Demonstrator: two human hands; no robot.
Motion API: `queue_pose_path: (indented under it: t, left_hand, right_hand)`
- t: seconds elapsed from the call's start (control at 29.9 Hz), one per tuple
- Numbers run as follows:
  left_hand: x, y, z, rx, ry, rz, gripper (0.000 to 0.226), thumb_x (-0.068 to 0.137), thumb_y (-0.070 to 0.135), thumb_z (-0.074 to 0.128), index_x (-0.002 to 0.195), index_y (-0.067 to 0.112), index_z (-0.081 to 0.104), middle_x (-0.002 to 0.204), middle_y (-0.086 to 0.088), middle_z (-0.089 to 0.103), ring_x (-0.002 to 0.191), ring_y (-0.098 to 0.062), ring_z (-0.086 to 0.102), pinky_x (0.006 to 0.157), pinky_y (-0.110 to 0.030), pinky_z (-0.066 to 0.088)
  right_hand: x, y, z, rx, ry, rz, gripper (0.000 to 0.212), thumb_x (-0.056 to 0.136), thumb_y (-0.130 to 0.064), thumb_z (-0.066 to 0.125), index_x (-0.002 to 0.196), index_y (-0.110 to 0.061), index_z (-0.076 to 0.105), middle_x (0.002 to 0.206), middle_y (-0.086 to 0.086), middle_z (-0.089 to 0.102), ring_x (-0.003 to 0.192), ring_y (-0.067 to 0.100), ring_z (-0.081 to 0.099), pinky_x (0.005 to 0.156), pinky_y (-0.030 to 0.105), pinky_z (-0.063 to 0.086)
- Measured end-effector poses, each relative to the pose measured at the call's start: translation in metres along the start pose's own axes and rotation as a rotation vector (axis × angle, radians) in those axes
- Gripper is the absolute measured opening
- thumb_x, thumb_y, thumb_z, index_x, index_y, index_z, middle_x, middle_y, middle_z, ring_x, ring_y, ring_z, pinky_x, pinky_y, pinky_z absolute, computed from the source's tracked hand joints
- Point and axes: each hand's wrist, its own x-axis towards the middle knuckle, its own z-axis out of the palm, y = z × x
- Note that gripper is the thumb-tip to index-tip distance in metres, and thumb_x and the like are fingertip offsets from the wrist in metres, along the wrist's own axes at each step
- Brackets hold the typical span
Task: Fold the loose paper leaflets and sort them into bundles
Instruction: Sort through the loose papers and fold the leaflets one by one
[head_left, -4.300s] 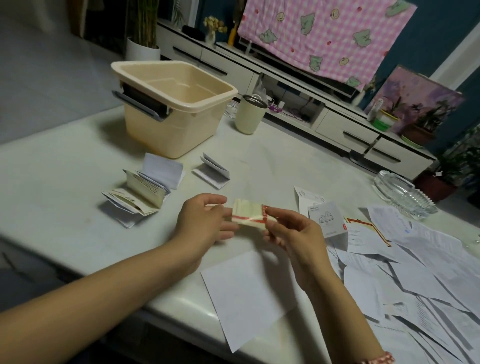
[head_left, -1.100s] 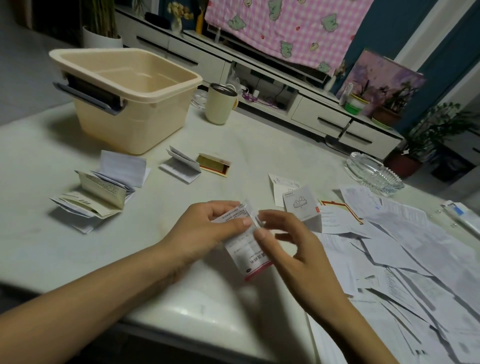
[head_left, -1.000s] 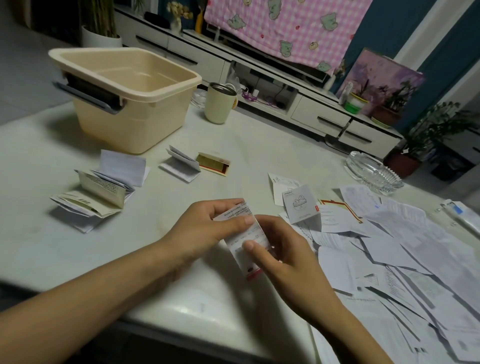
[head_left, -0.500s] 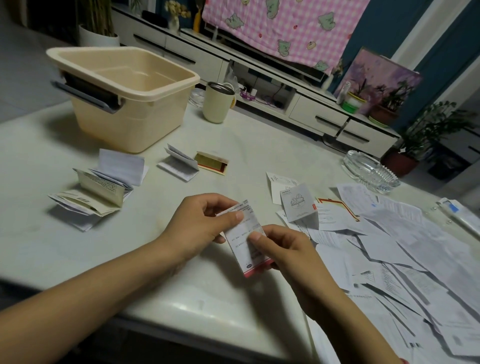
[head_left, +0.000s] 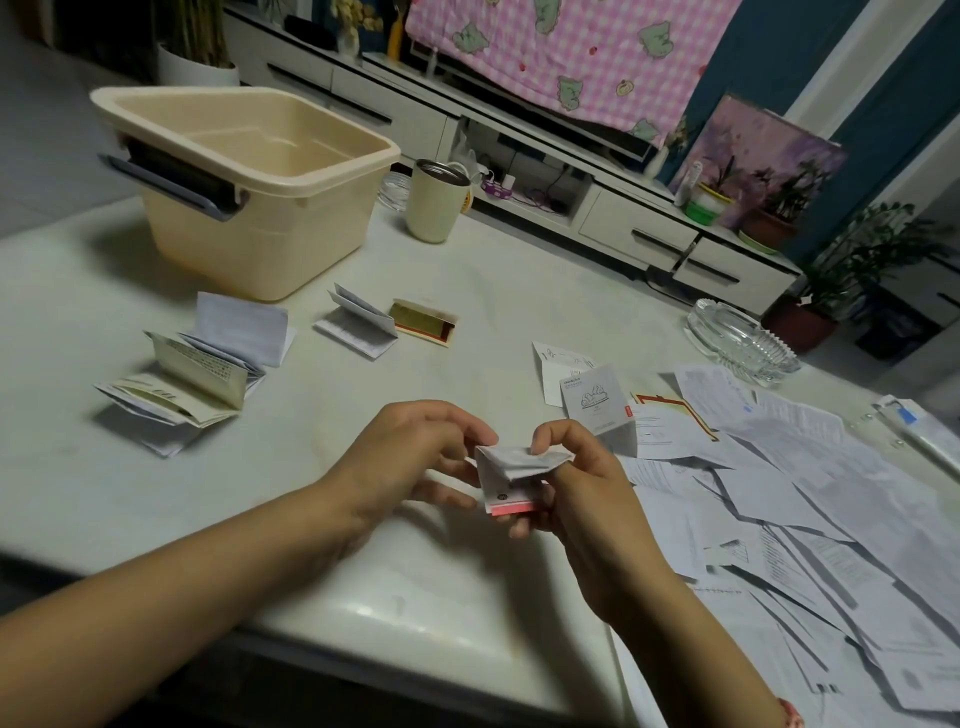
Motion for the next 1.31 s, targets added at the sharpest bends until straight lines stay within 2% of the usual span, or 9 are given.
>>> queue_pose_path:
  t: [0.13,0.27,0.4,0.54,0.84,0.97,1.07,1.21,1.31]
  left_hand:
    - [0.0,0.0,-0.001,-0.087,-0.103,-0.119,0.028,0.091,0.025,0.054,0.09,-0.001,0.066,0.082,-0.016,0.068,0.067,-0.022,0.066,0.052,-0.029,0.054]
    - [-0.002,-0.006,0.002,0.045,-0.185,-0.117,0.024,0.09,0.023,0.057,0.096,0.002,0.067,0.09,-0.014,0.072,0.071,-0.017,0.068,0.061,-0.029,0.059]
    - [0.001,-0.011,0.0,0.084,-0.062,-0.016,0.016,0.091,0.013,0.058,0.095,0.0,0.065,0.083,-0.016,0.072,0.061,-0.017,0.066,0.056,-0.025,0.057]
    - [0.004,-0.014,-0.004,0.236,0.041,0.155,0.009,0.089,0.014,0.06,0.088,0.007,0.066,0.07,-0.008,0.071,0.05,-0.014,0.061,0.053,-0.023,0.052]
    - [0.007,-0.024,-0.004,0.197,-0.011,0.122,0.011,0.085,0.006,0.064,0.095,0.005,0.067,0.056,0.002,0.063,0.047,-0.002,0.057,0.05,-0.013,0.044]
    - [0.008,-0.021,-0.004,0.204,0.053,0.131,0.016,0.089,0.01,0.06,0.076,0.016,0.065,0.052,0.008,0.061,0.043,0.0,0.054,0.046,-0.01,0.039]
    - [0.01,-0.022,-0.002,0.25,0.145,0.127,0.035,0.095,0.028,0.051,0.069,0.007,0.064,0.048,0.005,0.054,0.039,-0.003,0.05,0.04,-0.012,0.034]
    - [0.01,-0.024,0.001,0.239,0.267,0.219,0.032,0.095,0.023,0.05,0.075,0.0,0.061,0.049,0.003,0.052,0.038,-0.003,0.044,0.042,-0.013,0.034]
    - [0.014,-0.024,-0.001,0.303,0.378,0.345,0.032,0.094,0.019,0.053,0.069,0.0,0.059,0.053,-0.005,0.052,0.052,-0.017,0.048,0.056,-0.033,0.043]
  right_hand:
    - [0.002,0.005,0.003,0.027,0.065,-0.122,0.038,0.077,0.024,0.03,0.069,-0.009,0.048,0.07,0.009,0.063,0.049,0.016,0.059,0.041,0.022,0.044]
    - [0.002,0.005,0.004,-0.046,0.097,-0.236,0.034,0.076,0.024,0.037,0.068,-0.007,0.05,0.052,0.001,0.059,0.045,0.014,0.057,0.042,0.02,0.043]
    - [0.003,0.005,0.005,-0.06,0.067,-0.19,0.034,0.088,0.01,0.036,0.071,-0.011,0.058,0.063,0.002,0.063,0.054,0.012,0.057,0.048,0.02,0.044]
    - [0.005,0.007,0.004,-0.132,0.027,-0.161,0.01,0.094,-0.016,0.05,0.097,-0.017,0.06,0.069,-0.004,0.06,0.055,0.008,0.056,0.05,0.023,0.046]
    - [0.006,0.018,0.008,-0.155,0.035,-0.219,0.011,0.088,-0.006,0.059,0.078,-0.003,0.058,0.048,0.0,0.055,0.04,0.015,0.05,0.038,0.025,0.041]
    - [0.009,0.017,0.011,-0.032,0.003,-0.122,0.021,0.094,-0.012,0.051,0.08,-0.01,0.065,0.051,0.0,0.059,0.043,0.014,0.049,0.042,0.022,0.042]
    - [0.013,0.02,0.015,-0.12,0.079,-0.167,0.024,0.092,-0.014,0.055,0.071,-0.014,0.066,0.047,-0.004,0.051,0.041,0.01,0.044,0.041,0.019,0.036]
    - [0.017,0.023,0.026,-0.136,0.142,-0.204,0.028,0.09,-0.014,0.058,0.064,-0.019,0.064,0.043,-0.01,0.049,0.043,0.003,0.044,0.043,0.013,0.034]
    - [0.019,0.019,0.032,-0.062,0.111,-0.157,0.022,0.091,-0.016,0.057,0.071,-0.016,0.066,0.044,-0.005,0.048,0.04,0.006,0.043,0.04,0.016,0.033]
